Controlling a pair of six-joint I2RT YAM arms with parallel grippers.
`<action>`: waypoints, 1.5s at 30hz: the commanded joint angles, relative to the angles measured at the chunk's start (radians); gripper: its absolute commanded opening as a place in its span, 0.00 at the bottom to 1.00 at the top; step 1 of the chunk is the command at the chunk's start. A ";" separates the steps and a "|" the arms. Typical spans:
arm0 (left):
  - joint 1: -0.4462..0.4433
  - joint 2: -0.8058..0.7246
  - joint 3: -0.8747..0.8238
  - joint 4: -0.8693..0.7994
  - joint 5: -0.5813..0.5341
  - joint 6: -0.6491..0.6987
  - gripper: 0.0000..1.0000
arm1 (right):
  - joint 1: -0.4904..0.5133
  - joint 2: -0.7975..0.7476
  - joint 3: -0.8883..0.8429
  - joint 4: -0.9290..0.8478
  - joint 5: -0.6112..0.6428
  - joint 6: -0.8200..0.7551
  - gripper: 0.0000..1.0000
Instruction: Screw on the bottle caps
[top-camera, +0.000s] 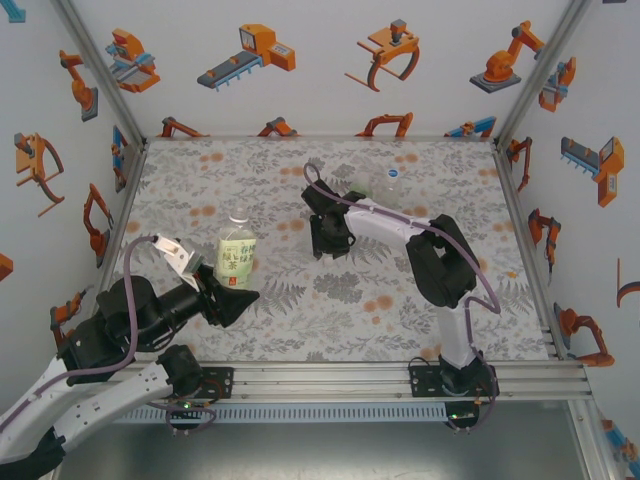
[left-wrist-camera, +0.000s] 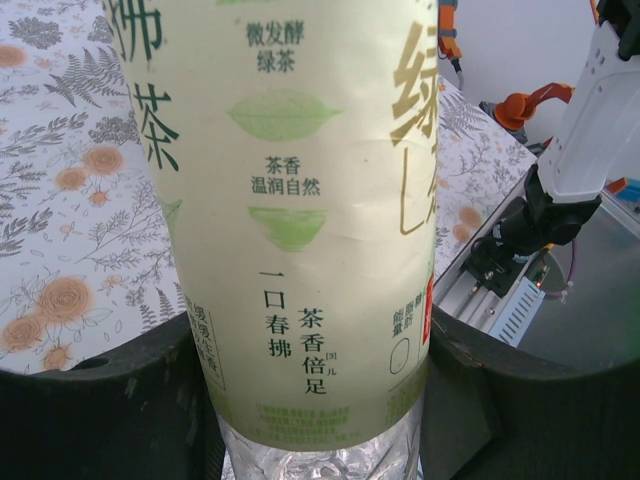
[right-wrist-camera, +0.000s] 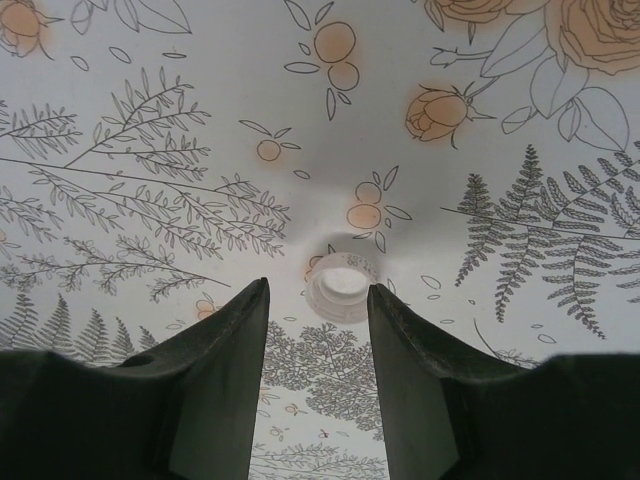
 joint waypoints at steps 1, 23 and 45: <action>-0.002 -0.007 -0.008 0.001 -0.007 -0.015 0.00 | -0.005 0.006 0.008 -0.039 0.023 -0.016 0.44; -0.002 -0.008 -0.012 0.002 -0.017 -0.018 0.00 | -0.005 0.038 0.009 -0.027 -0.015 -0.009 0.43; -0.002 0.008 -0.019 0.018 -0.012 -0.019 0.00 | -0.050 -0.072 -0.213 0.206 -0.241 0.139 0.17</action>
